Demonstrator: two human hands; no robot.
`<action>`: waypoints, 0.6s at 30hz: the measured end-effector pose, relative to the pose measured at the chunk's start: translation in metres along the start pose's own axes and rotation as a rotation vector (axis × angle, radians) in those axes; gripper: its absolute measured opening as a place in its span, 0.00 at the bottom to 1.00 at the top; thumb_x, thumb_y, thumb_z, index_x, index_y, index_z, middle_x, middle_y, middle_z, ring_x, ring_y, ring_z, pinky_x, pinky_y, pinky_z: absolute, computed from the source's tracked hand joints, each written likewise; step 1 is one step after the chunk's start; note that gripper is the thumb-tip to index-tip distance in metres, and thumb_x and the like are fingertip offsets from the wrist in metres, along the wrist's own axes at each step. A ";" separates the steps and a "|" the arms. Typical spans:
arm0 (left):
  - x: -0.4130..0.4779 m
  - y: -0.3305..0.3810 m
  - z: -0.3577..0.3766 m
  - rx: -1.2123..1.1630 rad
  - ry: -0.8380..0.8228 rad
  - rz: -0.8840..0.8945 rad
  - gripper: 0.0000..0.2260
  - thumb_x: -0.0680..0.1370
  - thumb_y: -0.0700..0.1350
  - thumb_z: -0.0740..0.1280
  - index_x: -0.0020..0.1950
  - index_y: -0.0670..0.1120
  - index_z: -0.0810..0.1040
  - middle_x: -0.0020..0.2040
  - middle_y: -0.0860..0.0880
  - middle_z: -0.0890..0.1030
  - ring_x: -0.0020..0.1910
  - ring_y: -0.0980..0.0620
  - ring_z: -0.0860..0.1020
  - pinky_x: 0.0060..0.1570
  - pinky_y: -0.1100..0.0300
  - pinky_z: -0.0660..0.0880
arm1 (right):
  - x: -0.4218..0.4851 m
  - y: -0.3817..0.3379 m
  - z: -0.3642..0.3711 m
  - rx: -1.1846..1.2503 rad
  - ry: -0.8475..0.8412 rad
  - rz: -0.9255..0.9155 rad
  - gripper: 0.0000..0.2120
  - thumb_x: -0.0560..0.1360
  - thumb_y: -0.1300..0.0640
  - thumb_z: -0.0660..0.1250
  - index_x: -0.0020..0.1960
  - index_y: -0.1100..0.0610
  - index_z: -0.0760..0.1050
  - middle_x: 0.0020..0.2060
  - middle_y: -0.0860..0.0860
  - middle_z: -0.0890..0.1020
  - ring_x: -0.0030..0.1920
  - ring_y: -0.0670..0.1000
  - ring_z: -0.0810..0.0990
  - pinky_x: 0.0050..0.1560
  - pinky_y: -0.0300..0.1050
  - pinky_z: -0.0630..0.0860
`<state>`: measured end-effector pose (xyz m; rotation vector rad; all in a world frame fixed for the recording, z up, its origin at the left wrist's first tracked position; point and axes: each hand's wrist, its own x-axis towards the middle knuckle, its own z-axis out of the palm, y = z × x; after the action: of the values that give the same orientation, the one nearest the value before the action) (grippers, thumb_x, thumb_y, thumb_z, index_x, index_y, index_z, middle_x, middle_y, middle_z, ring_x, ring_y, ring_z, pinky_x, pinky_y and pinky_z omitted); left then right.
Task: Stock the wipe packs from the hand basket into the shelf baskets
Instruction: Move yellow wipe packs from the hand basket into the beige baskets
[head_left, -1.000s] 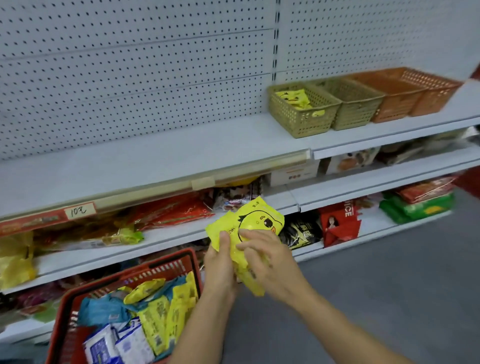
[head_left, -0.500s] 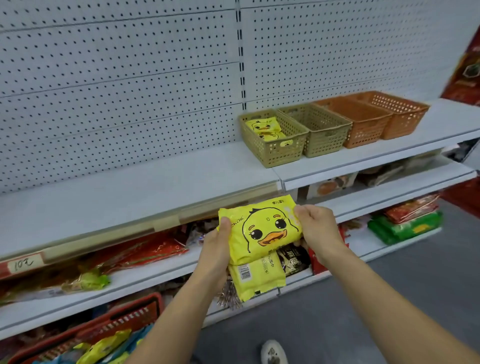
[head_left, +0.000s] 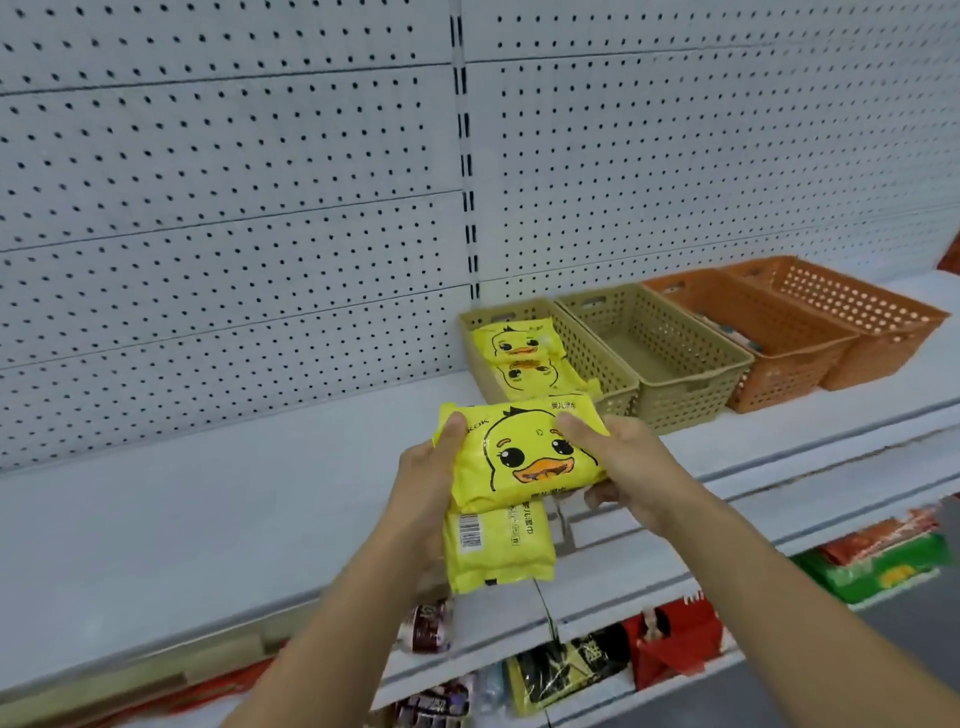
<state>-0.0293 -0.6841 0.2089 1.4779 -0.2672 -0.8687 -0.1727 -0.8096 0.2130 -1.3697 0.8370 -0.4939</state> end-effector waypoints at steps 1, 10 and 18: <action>0.013 0.006 0.005 0.009 -0.001 -0.026 0.20 0.79 0.55 0.64 0.54 0.38 0.80 0.43 0.40 0.86 0.38 0.43 0.84 0.37 0.52 0.81 | 0.013 -0.005 -0.003 0.011 -0.012 -0.007 0.11 0.75 0.51 0.68 0.50 0.60 0.79 0.34 0.53 0.84 0.28 0.52 0.80 0.21 0.39 0.70; 0.071 0.024 0.021 -0.063 0.061 -0.094 0.16 0.77 0.52 0.69 0.55 0.40 0.81 0.44 0.42 0.86 0.40 0.43 0.85 0.33 0.53 0.81 | 0.120 -0.034 -0.054 0.108 0.369 -0.129 0.08 0.78 0.56 0.66 0.54 0.58 0.76 0.43 0.54 0.83 0.33 0.52 0.81 0.25 0.42 0.76; 0.090 0.040 0.028 -0.184 0.223 -0.031 0.15 0.78 0.52 0.68 0.55 0.41 0.80 0.47 0.41 0.86 0.46 0.41 0.85 0.42 0.48 0.81 | 0.197 -0.044 -0.051 -0.281 0.147 -0.056 0.11 0.80 0.57 0.62 0.62 0.56 0.72 0.57 0.52 0.78 0.35 0.53 0.81 0.38 0.49 0.81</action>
<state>0.0276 -0.7682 0.2189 1.3945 0.0012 -0.7252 -0.0805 -0.9962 0.2113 -1.6327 1.0186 -0.5404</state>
